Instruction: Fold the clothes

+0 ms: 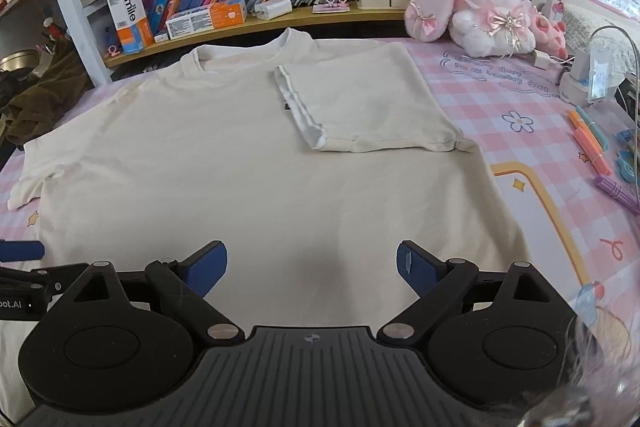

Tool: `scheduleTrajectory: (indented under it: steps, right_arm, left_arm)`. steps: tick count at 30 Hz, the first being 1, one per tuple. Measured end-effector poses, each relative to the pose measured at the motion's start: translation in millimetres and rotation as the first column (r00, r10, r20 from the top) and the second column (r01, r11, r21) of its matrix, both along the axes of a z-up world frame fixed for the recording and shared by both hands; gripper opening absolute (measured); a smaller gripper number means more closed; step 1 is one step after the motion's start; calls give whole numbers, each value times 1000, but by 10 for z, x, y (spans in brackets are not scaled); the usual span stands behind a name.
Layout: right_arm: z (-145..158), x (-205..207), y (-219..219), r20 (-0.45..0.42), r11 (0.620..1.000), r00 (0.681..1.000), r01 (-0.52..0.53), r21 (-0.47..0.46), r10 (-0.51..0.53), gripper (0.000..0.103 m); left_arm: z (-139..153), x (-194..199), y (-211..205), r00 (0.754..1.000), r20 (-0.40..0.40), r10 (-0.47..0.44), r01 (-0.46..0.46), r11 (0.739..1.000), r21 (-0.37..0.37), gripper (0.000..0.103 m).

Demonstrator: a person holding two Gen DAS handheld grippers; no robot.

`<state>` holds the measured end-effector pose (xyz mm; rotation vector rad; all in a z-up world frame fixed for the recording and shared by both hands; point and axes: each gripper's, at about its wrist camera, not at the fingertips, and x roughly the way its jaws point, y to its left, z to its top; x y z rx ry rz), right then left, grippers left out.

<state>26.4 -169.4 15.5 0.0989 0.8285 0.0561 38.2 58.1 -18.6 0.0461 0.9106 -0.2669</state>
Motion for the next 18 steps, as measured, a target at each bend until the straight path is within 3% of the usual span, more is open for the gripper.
scheduleTrajectory:
  steps: [12,18]
  right_arm:
    - [45,-108,412,19,998,999,37,-48,-37,92]
    - [77,-132,551,24,997,999,28,-71,-26,93]
  left_arm:
    - [29,142,532,999,24,44,-43,996,-76,95]
    - [61,145,772,989,58,133,-126,986,-108,95]
